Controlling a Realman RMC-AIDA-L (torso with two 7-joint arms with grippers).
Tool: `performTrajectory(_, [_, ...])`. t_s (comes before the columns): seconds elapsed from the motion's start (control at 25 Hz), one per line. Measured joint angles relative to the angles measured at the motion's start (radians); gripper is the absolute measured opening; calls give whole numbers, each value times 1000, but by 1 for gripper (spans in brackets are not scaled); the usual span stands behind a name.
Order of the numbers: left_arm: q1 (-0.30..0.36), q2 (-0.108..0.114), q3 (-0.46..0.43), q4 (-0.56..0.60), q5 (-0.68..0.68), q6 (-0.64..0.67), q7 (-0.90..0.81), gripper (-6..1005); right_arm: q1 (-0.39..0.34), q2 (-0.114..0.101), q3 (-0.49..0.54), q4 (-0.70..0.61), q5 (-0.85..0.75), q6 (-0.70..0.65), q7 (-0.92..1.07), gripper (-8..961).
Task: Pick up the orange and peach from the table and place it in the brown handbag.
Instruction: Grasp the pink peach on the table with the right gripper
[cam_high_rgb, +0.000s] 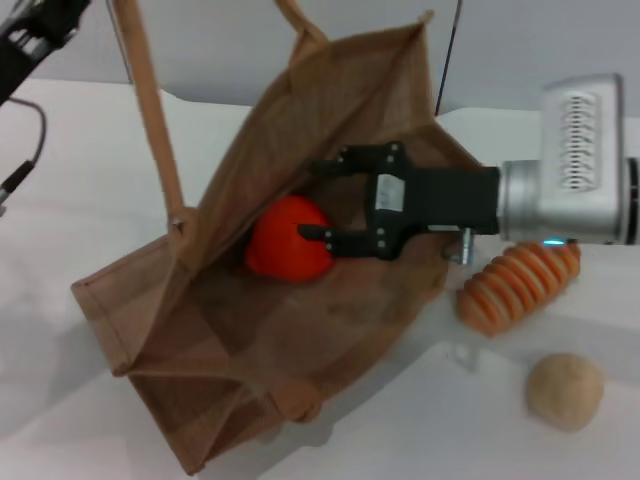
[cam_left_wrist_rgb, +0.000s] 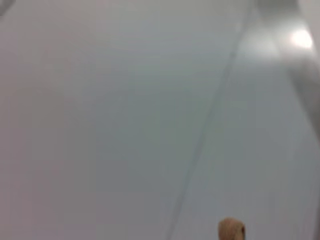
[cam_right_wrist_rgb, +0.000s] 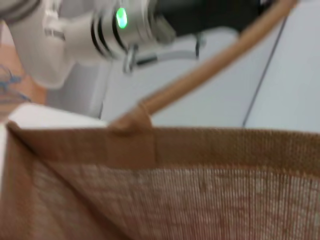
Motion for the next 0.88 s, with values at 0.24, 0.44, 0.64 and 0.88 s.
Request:
performTrajectory(0.24, [39, -7, -45, -4, -1, 84, 47, 121, -119, -8, 9, -96, 54, -109, 7, 686])
performTrajectory(0.44, [67, -10, -85, -6, -4, 136, 84, 121, -213, -16, 11, -173, 125, -141, 13, 683])
performTrajectory(0.64, [84, -12, -112, -6, -5, 177, 100, 120, -264, -44, 14, -202, 134, -92, 89, 680])
performTrajectory(0.88, [95, -12, -127, -9, -8, 221, 119, 118, -269, -60, 5, -192, 82, 26, 183, 677])
